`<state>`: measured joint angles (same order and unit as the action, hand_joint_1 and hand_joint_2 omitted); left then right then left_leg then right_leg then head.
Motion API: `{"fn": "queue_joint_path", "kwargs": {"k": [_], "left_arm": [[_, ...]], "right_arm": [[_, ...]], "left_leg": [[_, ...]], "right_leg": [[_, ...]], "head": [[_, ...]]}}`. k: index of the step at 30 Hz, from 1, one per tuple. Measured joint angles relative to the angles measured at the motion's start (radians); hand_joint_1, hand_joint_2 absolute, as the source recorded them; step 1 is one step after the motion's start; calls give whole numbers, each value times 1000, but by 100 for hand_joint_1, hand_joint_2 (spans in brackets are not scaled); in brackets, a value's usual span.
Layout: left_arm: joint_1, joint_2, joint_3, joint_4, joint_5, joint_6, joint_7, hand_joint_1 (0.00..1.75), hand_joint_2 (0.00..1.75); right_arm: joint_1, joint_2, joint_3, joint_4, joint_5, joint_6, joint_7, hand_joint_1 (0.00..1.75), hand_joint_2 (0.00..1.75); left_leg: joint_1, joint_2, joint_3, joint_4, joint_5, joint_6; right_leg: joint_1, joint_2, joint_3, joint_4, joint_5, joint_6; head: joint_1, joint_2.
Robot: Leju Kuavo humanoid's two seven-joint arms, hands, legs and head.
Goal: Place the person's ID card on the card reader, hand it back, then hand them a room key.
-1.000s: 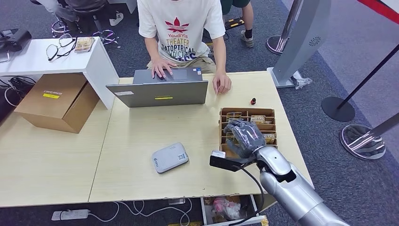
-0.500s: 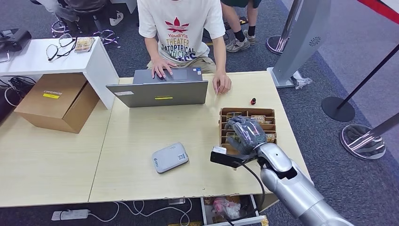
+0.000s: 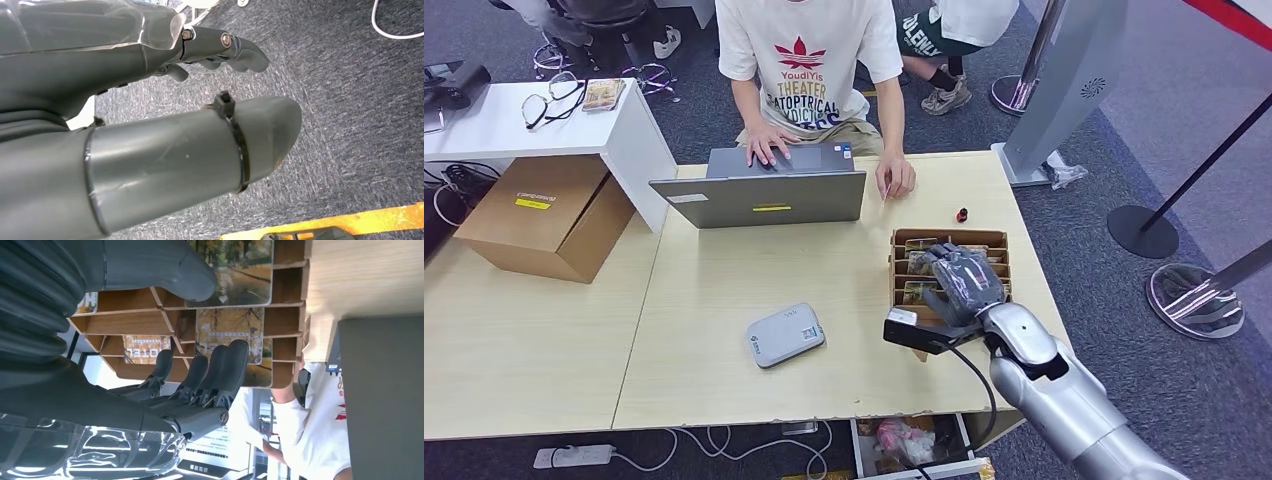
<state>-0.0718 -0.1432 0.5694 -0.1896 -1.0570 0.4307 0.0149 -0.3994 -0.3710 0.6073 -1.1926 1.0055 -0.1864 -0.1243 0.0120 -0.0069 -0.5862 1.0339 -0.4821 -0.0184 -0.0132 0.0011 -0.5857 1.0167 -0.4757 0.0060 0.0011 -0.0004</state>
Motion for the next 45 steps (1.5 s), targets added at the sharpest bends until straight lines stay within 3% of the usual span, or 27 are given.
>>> {"fn": "queue_joint_path", "kwargs": {"k": [19,32,45], "left_arm": [[-2,2,0,0,-5,-5,0,0,0],[-3,4,-1,0,-9,-12,0,0,0],[-3,7,-1,0,-5,-13,0,0,0]], "right_arm": [[32,-42,0,-30,7,60,23,89,175],[10,-47,1,-29,-24,96,17,135,175],[-6,-47,3,-5,-36,104,7,142,175]], "left_leg": [[0,0,0,0,0,0],[0,0,0,0,0,0],[0,0,0,0,0,0]], "right_leg": [[0,0,0,0,0,0],[0,0,0,0,0,0],[0,0,0,0,0,0]], "head": [[0,0],[0,0],[0,0]]}}
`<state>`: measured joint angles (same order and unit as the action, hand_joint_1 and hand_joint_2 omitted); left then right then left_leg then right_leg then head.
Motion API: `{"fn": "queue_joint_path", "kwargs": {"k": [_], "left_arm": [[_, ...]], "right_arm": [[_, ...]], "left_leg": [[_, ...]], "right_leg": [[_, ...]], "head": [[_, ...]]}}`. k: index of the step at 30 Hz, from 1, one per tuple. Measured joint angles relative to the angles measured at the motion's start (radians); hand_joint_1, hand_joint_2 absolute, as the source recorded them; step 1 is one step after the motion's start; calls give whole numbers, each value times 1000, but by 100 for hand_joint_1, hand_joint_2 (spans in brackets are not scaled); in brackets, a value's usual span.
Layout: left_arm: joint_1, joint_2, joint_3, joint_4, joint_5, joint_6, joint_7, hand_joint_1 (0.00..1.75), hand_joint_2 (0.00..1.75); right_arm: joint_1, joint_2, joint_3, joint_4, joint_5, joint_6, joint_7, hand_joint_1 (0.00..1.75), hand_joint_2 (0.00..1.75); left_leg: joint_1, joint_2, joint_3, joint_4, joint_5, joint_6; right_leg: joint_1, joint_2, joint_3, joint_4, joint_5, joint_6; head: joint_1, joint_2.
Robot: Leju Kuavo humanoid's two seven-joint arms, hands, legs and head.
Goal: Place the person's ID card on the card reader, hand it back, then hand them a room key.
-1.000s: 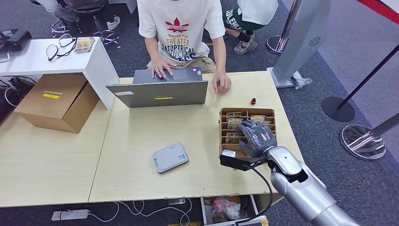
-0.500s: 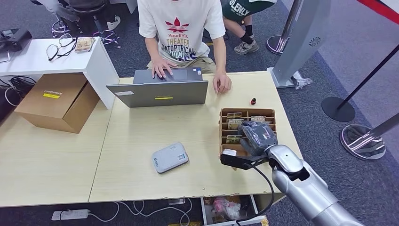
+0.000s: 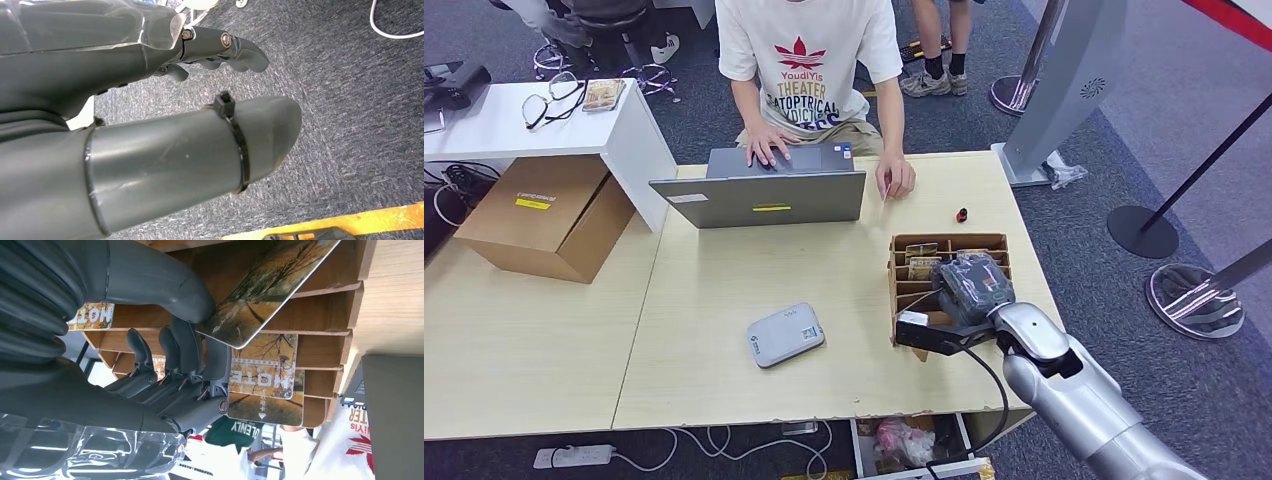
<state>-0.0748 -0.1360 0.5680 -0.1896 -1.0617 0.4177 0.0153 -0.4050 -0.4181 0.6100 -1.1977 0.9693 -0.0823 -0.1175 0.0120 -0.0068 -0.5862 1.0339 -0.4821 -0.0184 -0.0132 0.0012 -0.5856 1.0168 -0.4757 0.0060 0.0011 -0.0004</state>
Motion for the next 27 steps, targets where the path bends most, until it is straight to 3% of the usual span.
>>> {"fn": "queue_joint_path", "kwargs": {"k": [10,27], "left_arm": [[0,1,0,0,-2,-5,0,0,0],[-2,1,-2,0,-7,-11,0,0,0]], "right_arm": [[-4,0,0,8,-13,6,-1,148,175],[-60,-4,0,40,-55,30,-21,142,175]], "left_leg": [[0,0,0,0,0,0],[0,0,0,0,0,0]], "right_leg": [[0,0,0,0,0,0],[0,0,0,0,0,0]], "head": [[0,0],[0,0]]}}
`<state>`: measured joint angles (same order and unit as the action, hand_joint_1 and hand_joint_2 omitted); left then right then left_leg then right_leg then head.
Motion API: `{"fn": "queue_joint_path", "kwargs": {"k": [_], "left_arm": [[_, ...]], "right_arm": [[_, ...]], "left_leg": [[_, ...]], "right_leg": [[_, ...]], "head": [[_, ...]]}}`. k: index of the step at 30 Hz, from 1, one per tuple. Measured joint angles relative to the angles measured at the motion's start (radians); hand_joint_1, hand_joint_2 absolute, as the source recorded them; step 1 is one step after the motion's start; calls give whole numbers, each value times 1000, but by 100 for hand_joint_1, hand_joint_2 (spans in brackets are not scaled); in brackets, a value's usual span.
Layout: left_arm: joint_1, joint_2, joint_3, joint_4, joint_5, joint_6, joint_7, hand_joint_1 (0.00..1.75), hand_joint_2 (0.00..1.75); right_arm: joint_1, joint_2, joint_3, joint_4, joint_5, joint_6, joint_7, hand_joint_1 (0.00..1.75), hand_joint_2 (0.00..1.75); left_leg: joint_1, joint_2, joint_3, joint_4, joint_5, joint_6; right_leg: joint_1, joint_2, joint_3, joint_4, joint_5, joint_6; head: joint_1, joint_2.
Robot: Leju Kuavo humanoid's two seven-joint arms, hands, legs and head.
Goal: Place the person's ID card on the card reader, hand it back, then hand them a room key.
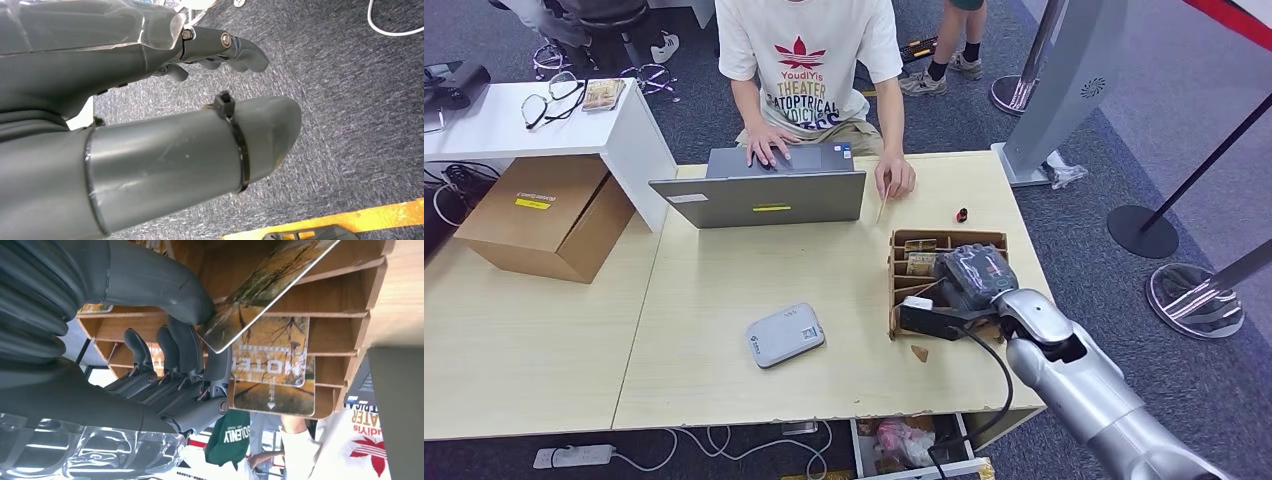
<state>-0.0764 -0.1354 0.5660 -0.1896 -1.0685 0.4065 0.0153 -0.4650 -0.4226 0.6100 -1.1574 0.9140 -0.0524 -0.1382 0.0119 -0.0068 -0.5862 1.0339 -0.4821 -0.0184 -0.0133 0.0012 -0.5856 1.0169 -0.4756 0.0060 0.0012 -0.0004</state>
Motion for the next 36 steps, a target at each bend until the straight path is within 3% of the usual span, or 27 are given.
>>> {"fn": "queue_joint_path", "kwargs": {"k": [24,36], "left_arm": [[-1,0,-11,0,-13,-2,2,0,0],[-9,0,-30,0,-31,-12,13,0,0]], "right_arm": [[-48,-23,-5,1,-21,14,2,141,175],[-100,-27,-62,-9,-144,53,-37,144,175]], "left_leg": [[0,0,0,0,0,0],[0,0,0,0,0,0]], "right_leg": [[0,0,0,0,0,0],[0,0,0,0,0,0]], "head": [[0,0],[0,0]]}}
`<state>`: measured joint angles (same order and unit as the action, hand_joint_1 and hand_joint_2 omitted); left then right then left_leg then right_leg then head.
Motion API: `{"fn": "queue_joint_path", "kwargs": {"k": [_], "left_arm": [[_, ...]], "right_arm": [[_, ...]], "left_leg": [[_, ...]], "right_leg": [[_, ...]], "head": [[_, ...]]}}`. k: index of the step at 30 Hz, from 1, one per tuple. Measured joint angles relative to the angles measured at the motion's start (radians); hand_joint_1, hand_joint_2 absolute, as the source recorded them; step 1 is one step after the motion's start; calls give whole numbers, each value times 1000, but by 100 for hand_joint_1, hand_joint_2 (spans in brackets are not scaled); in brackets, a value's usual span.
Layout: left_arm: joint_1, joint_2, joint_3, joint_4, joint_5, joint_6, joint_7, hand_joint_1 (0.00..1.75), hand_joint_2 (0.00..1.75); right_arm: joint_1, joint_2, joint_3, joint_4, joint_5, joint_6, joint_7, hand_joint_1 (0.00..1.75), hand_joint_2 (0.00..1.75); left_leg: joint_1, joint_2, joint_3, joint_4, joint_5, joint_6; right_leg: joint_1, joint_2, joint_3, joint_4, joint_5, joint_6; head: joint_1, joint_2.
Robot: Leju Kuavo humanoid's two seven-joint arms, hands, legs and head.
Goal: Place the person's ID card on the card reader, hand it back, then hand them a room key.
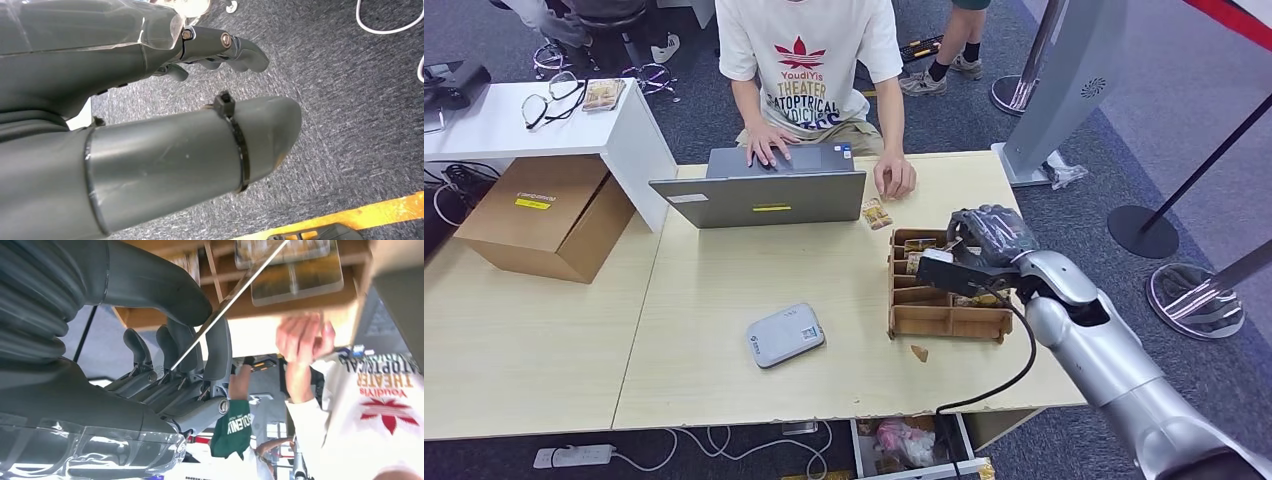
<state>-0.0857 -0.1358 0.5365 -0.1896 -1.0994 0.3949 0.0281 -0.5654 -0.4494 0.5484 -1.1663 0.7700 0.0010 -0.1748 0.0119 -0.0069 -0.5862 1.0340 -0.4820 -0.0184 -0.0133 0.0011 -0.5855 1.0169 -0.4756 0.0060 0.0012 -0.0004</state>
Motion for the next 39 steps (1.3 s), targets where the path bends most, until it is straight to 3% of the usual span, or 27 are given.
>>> {"fn": "queue_joint_path", "kwargs": {"k": [12,23,39], "left_arm": [[-5,0,-12,0,-5,-2,2,0,0],[-14,-1,-34,0,-25,-16,13,0,0],[-24,-11,-63,0,-38,-18,25,0,0]], "right_arm": [[-59,0,-43,3,-128,56,-45,151,175],[-134,18,-62,36,-137,69,-48,154,175],[-381,119,-58,311,-111,90,-49,157,175]], "left_leg": [[0,0,0,0,0,0],[0,-1,0,0,0,0],[0,-1,-1,0,1,0]], "right_leg": [[0,0,0,0,0,0],[0,0,0,0,0,0],[0,0,0,0,0,0]], "head": [[0,0],[0,0],[0,0]]}}
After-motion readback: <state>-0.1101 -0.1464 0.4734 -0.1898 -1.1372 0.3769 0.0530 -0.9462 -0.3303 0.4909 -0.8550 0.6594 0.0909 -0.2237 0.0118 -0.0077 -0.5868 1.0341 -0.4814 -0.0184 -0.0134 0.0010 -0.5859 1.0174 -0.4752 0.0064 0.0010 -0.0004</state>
